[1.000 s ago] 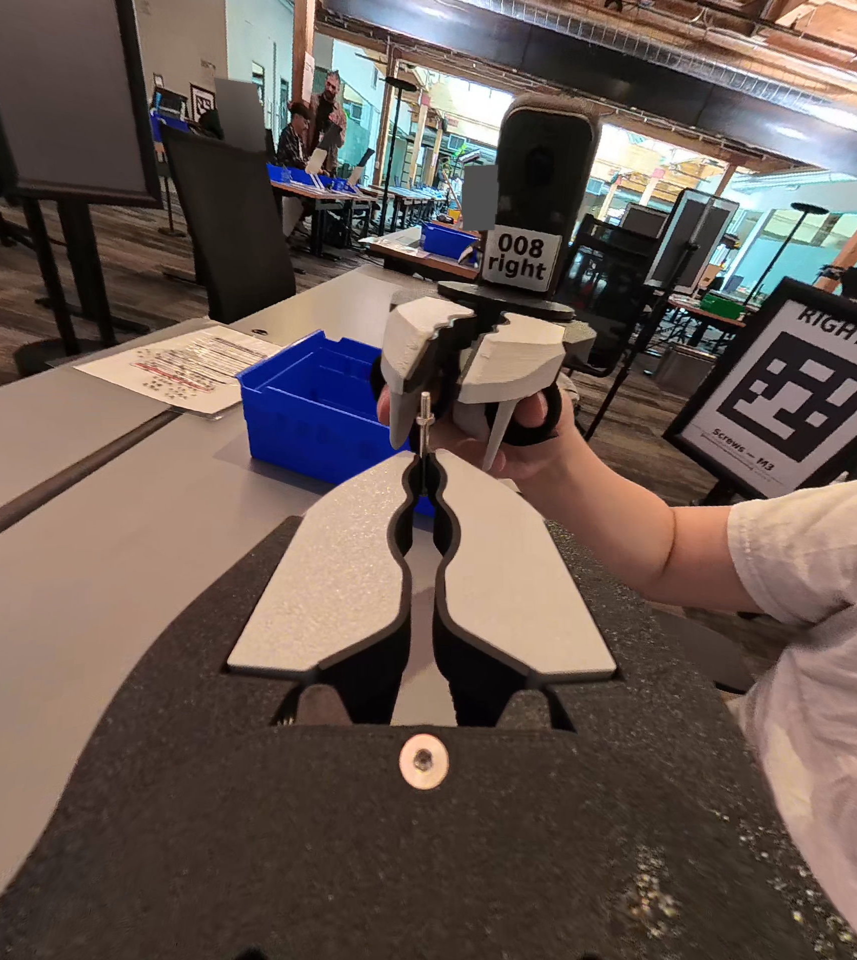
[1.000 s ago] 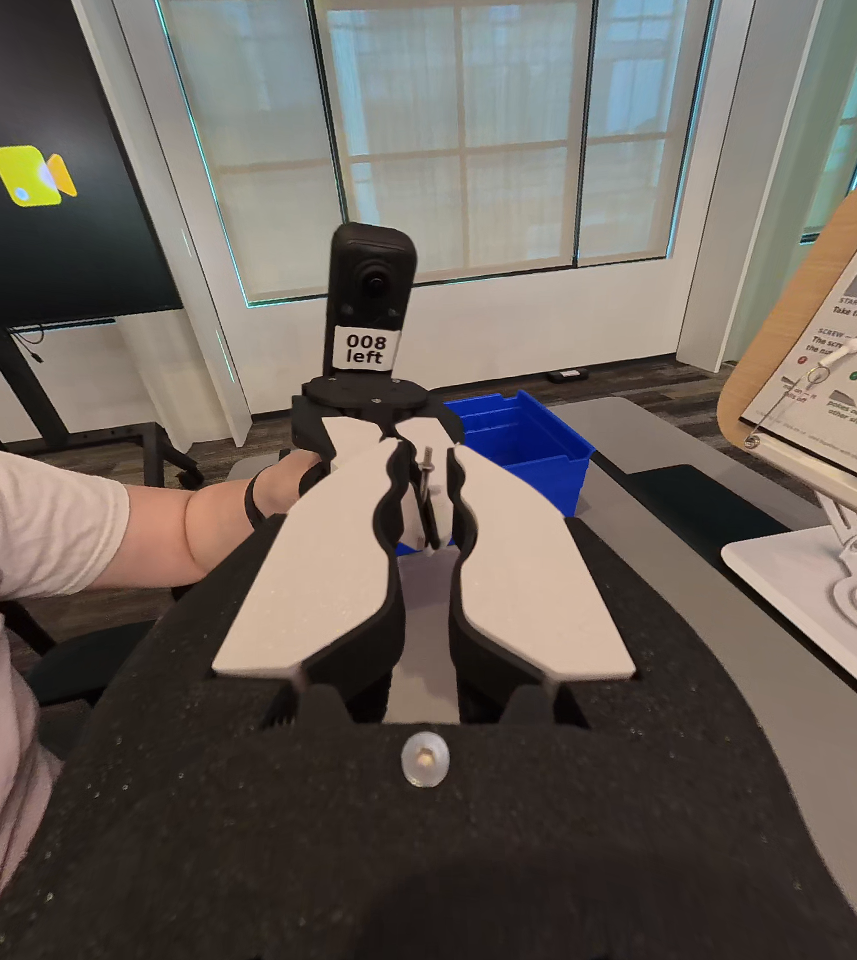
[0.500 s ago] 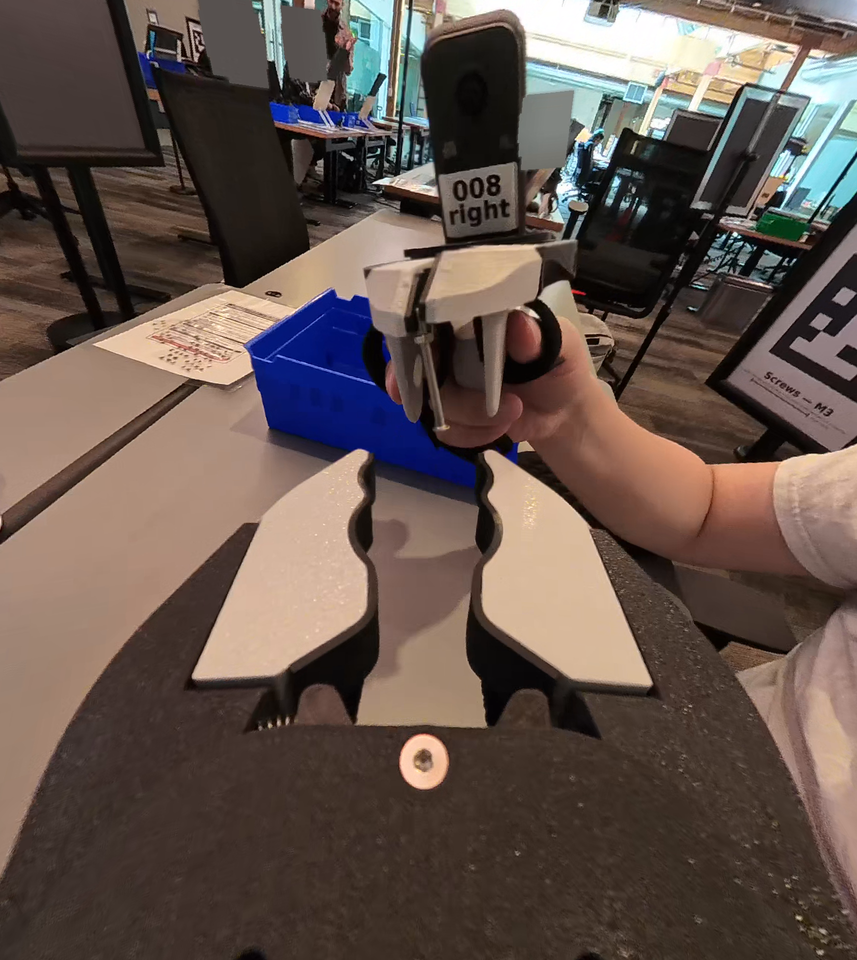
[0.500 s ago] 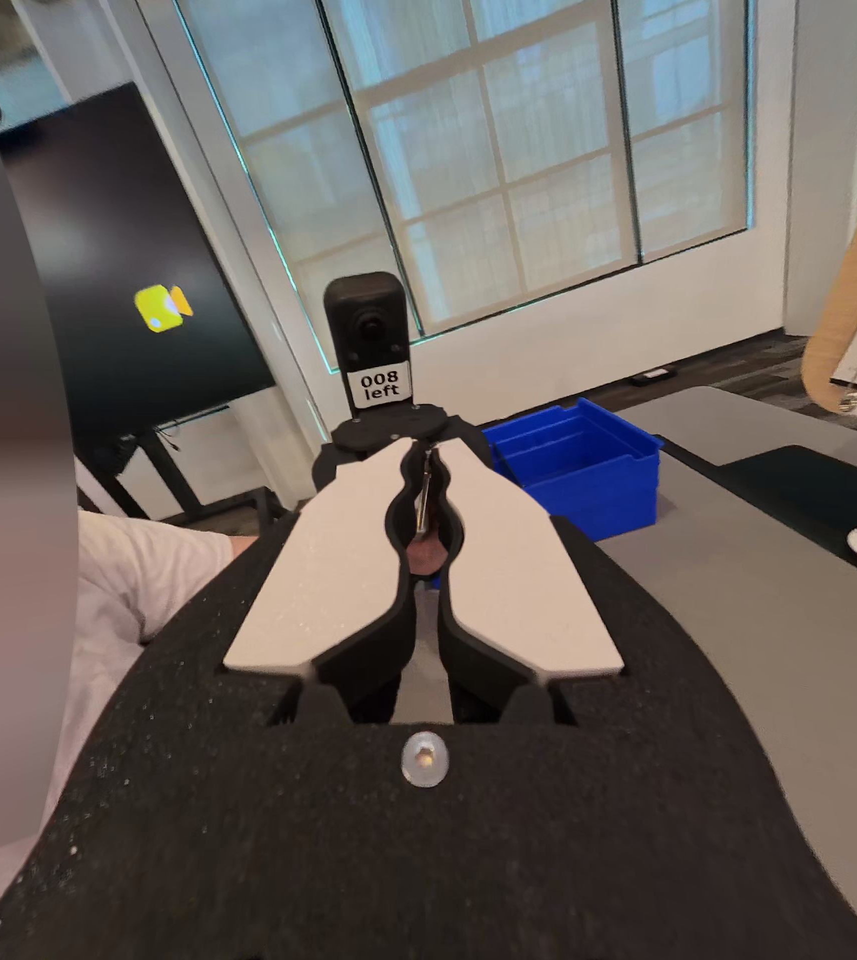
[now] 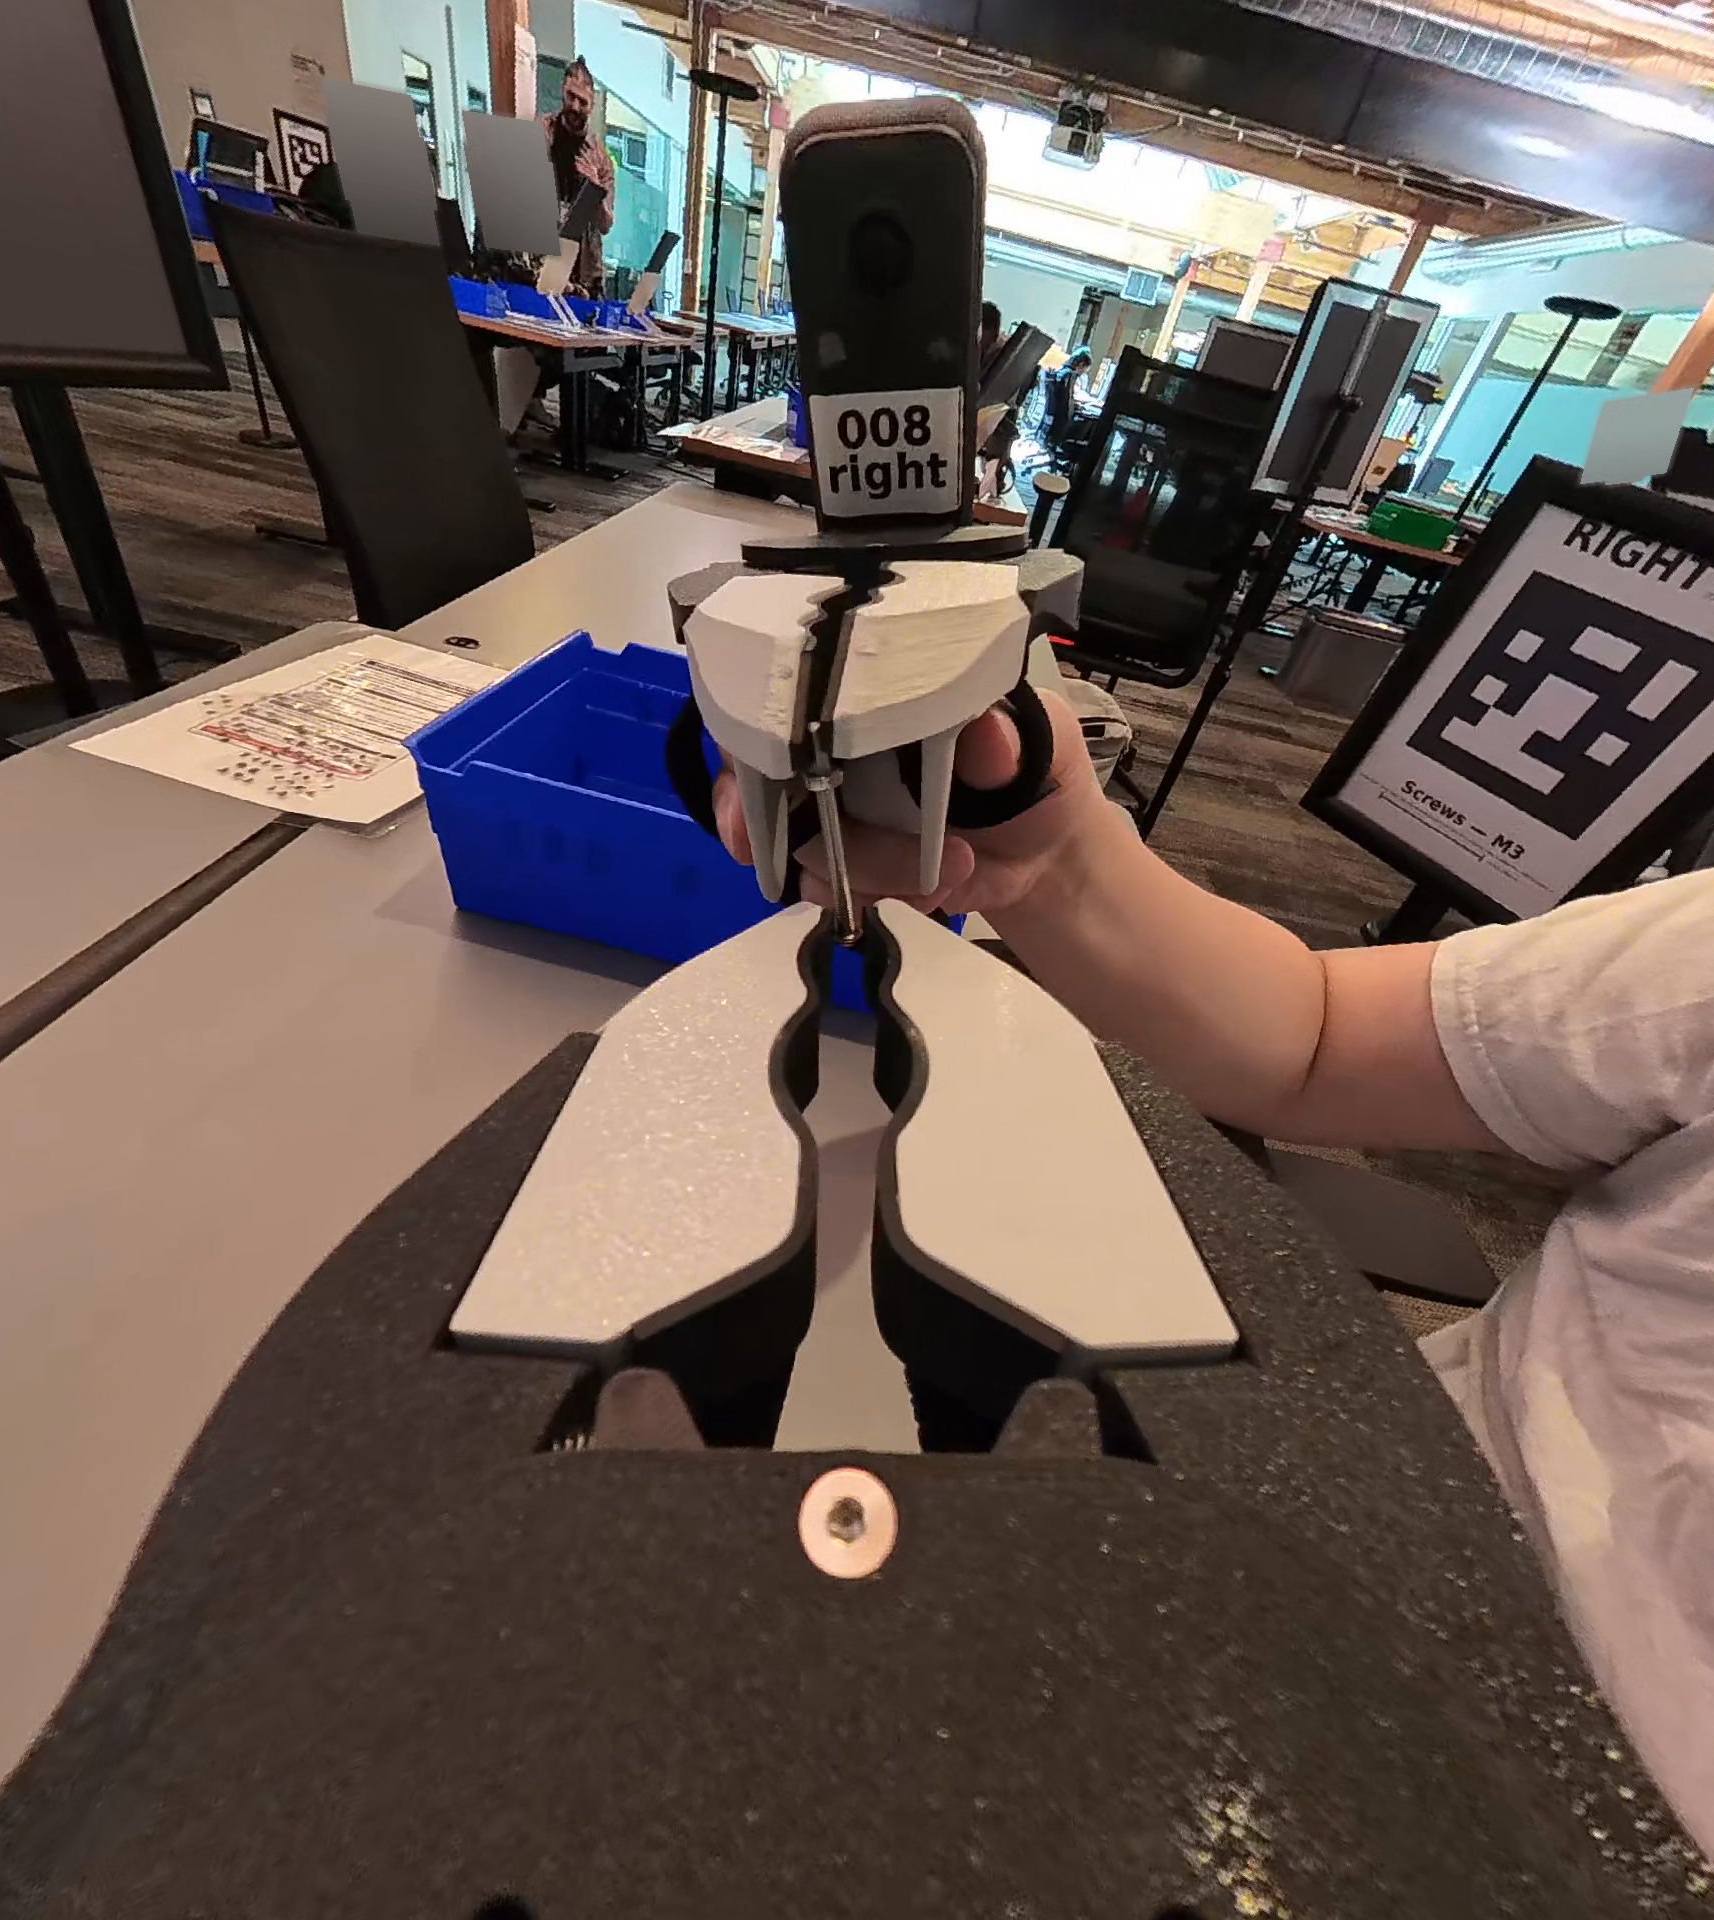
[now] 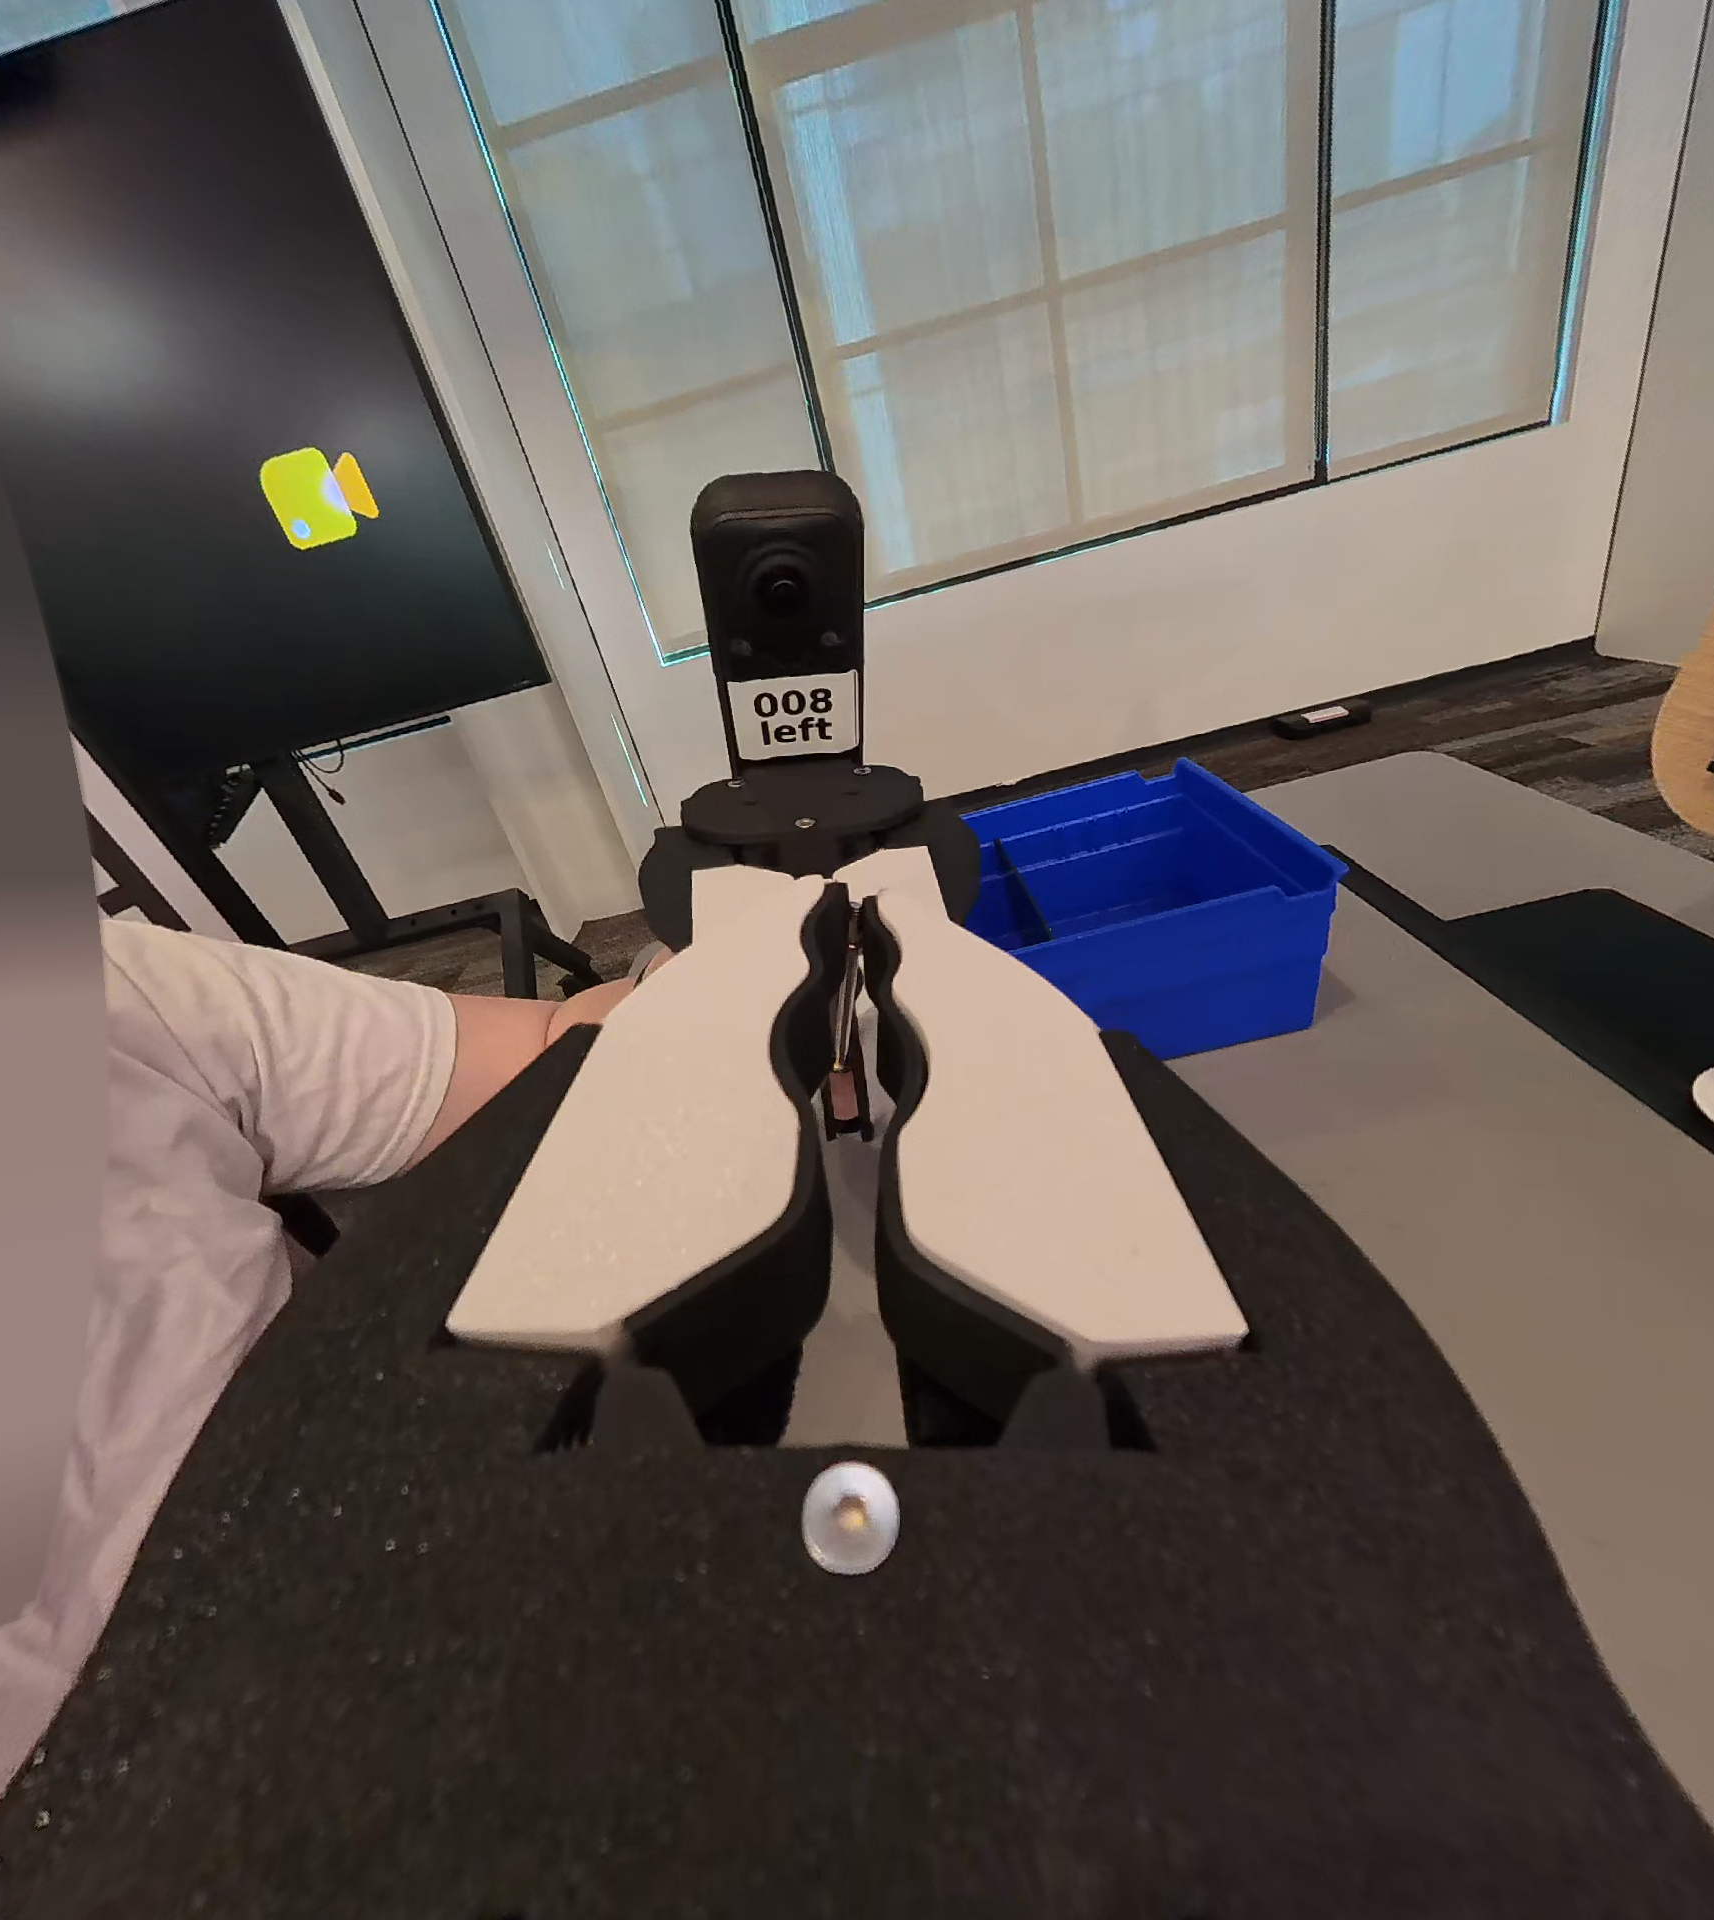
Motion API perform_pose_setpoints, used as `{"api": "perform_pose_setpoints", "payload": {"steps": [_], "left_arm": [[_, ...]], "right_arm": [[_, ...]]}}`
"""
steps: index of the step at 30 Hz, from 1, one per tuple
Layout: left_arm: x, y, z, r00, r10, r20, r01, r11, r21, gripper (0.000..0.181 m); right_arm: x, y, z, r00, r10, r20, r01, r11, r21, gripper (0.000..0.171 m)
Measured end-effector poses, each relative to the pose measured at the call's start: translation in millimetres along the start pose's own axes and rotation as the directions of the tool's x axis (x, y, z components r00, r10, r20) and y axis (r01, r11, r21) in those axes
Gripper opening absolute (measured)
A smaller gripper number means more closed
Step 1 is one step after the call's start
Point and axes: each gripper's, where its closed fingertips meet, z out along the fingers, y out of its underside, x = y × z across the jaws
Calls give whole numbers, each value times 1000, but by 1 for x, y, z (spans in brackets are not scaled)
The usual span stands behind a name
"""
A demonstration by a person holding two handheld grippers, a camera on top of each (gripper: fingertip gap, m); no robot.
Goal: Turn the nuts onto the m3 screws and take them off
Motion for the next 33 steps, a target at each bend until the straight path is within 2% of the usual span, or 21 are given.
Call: {"api": "perform_pose_setpoints", "payload": {"steps": [4,6,7,12,17,19,22,25,27,29,31,33], "left_arm": [[2,-3,-1,1000,5,-4,-5,1000,22,4],[2,-7,-3,1000,-8,-9,8,999,43,4],[1,-8,-4,1000,-12,-7,13,999,50,4],[-1,-10,-7,1000,9,16,-10,999,53,4],[-5,-9,-6,997,48,60,-51,998,38,4],[-7,-8,-7,996,56,72,-58,998,32,5],[-11,-7,-7,995,40,89,-43,999,24,18],[-12,-3,-6,996,32,84,-32,999,0,19],[-12,0,-5,996,33,82,-31,999,-24,17],[-10,1,-5,997,35,73,-32,999,-42,15],[-9,2,-4,997,37,69,-33,998,-60,14],[-9,6,-3,996,49,74,-43,995,-92,14]], "right_arm": [[-2,-3,1,1000,-15,2,15,1000,20,6],[0,-2,2,1000,-17,-17,17,1000,12,28],[1,-1,2,999,-22,-29,22,1000,-2,34],[6,11,4,999,-3,-35,1,998,-66,20],[3,13,6,1000,23,7,-23,998,-64,3],[4,13,6,1000,27,12,-26,998,-61,3],[7,9,2,999,35,10,-34,999,-38,3],[10,2,-11,999,28,-19,-29,998,-56,3],[13,-8,-36,993,-29,-112,15,992,-123,3],[28,-17,-88,925,-153,-347,63,964,-258,3],[53,-15,-169,729,-251,-637,-18,923,-384,3],[69,5,-246,535,-201,-821,-239,896,-375,3]]}}
